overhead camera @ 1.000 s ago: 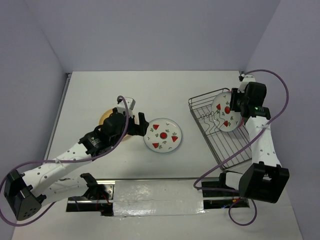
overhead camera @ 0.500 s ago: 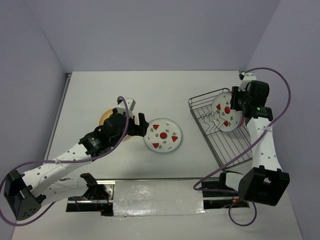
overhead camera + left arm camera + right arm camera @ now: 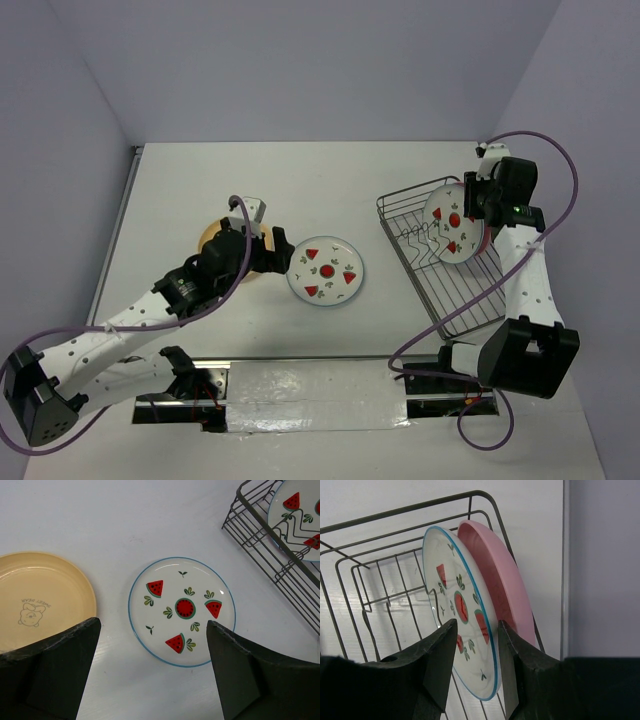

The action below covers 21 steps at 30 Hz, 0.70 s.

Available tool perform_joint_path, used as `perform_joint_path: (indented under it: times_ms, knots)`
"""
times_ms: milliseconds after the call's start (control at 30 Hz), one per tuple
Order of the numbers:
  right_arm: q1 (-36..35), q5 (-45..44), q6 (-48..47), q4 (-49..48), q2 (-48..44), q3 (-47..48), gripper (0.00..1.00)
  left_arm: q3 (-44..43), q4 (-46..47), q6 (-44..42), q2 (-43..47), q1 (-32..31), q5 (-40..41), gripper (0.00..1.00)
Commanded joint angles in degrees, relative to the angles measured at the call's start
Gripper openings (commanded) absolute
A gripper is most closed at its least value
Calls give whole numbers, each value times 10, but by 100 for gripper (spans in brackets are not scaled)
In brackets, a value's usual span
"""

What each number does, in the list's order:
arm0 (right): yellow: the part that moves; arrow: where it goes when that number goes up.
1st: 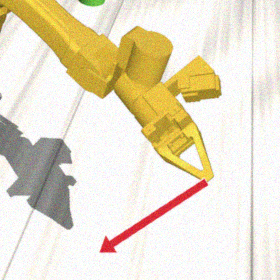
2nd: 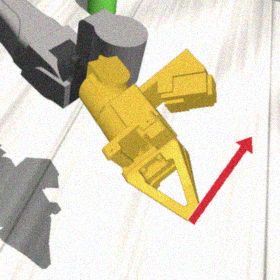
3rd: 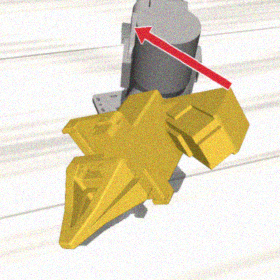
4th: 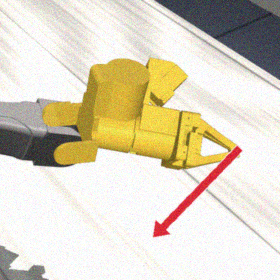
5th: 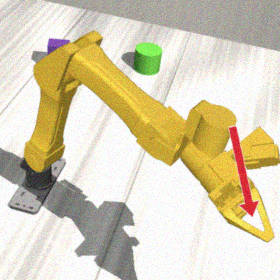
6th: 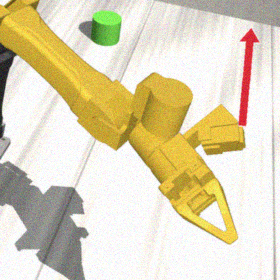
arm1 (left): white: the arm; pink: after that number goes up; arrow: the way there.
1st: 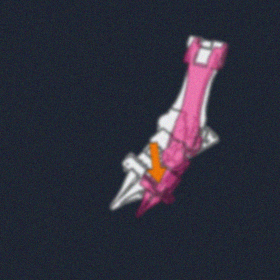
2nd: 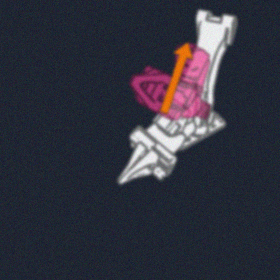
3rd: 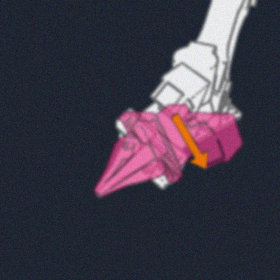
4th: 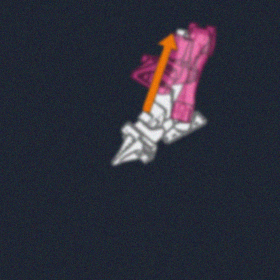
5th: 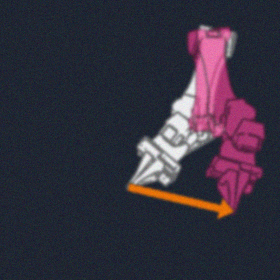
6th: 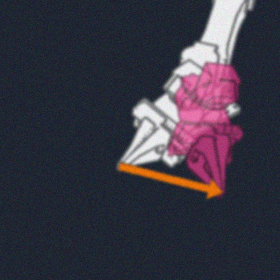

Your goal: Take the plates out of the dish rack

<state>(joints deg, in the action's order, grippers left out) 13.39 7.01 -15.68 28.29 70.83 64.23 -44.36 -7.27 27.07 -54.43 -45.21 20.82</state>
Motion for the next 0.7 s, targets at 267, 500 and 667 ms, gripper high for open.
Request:
perform_joint_path:
  times_ms: [267, 500, 667]
  knots:
    - [3, 11, -24, -37, 5, -15, 46, 14, 32, -8, 32, -3, 22, 99]
    - [4, 20, -40, -25, 7, -9, 46, 13, 39, -7, 31, -3, 7, 99]
    - [4, 45, -37, -14, 28, -8, 45, 16, 40, -7, 38, -3, 9, 99]
